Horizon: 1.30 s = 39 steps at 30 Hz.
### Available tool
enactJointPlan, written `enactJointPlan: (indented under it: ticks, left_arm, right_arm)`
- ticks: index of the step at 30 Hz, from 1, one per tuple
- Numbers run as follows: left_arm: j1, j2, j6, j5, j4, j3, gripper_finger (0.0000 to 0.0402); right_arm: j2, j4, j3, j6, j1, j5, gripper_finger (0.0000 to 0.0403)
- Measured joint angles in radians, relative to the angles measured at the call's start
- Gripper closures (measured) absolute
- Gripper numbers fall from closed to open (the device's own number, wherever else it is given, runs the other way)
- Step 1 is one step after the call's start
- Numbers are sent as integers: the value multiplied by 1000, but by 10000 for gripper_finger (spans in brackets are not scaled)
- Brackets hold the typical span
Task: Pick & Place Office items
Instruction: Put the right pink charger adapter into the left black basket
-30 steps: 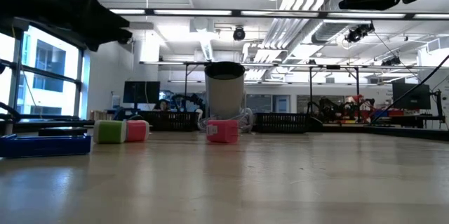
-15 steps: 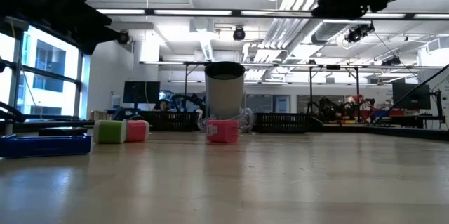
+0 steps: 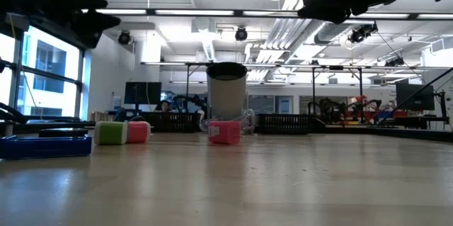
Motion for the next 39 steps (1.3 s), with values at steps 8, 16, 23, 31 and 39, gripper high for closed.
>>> enactJointPlan:
  ticks: [8,16,23,31,39]
  left_arm:
    - [-76,-2,105,-6,4,-4,209]
    - [-130,-10,150,-115,3,-43,209]
    - [-133,-144,202,-136,-40,-59,209]
    - [-132,-236,180,-152,-110,-71,209]
    - [-131,-241,143,-211,-169,-99,209]
  right_arm:
    - [86,63,1,36,-80,-128,137]
    - [132,108,0,26,-93,-145,137]
    - [132,109,0,31,-91,-146,137]
    - [132,116,0,31,-91,-146,137]
    - [150,127,0,85,-102,-152,137]
